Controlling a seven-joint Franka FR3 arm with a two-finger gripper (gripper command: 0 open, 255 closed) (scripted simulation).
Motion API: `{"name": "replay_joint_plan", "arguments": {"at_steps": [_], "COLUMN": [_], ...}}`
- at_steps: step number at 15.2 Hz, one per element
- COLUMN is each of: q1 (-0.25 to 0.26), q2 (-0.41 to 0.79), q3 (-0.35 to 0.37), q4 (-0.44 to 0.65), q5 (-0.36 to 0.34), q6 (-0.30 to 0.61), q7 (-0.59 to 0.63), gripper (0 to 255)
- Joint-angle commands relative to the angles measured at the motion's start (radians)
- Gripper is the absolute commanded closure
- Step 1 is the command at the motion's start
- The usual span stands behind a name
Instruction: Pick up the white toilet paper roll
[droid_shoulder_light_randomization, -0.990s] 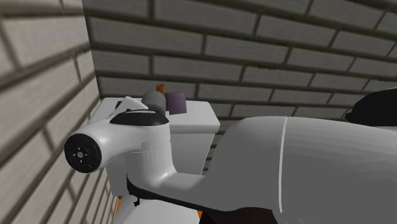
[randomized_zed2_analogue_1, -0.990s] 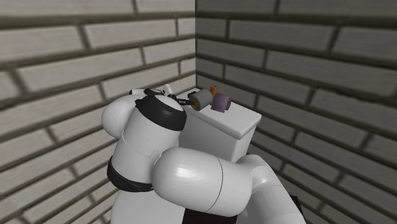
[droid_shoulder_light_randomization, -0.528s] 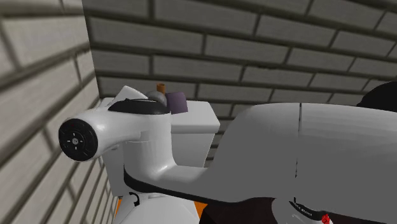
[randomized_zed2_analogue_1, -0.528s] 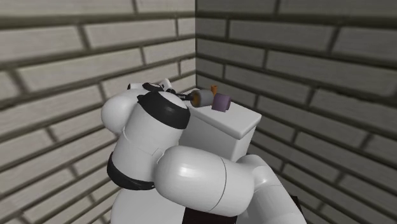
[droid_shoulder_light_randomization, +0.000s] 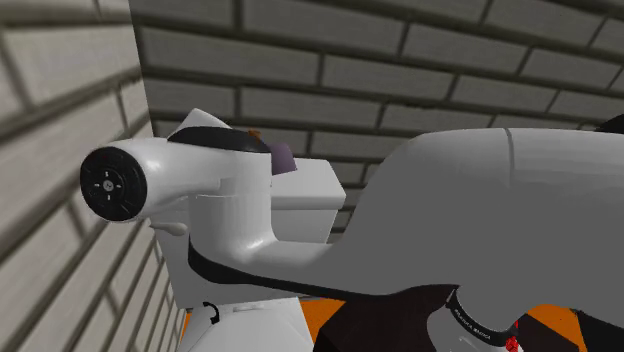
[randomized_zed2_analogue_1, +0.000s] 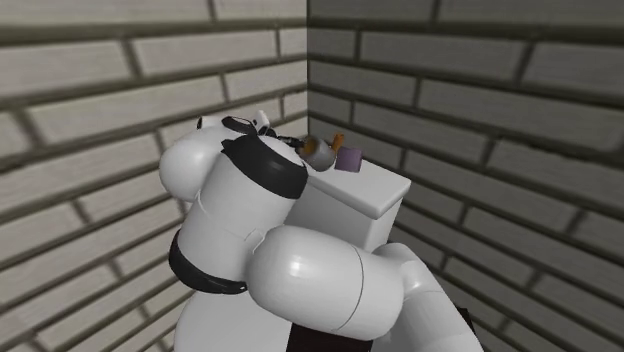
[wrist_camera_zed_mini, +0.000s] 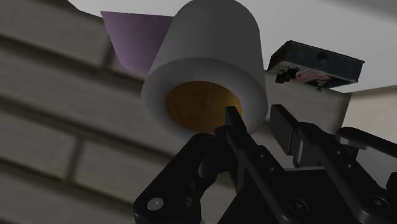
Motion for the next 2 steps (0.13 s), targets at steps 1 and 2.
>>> {"name": "replay_joint_plan", "arguments": {"at_steps": [1, 2], "q1": [0.003, 0.003], "q2": [0.007, 0.007], "q3": [-0.009, -0.009], "q4": [0.008, 0.008], "q5": [-0.003, -0.003], "q6": [-0.009, -0.009], "q7": [-0.01, -0.01], "gripper": [255, 255]}}
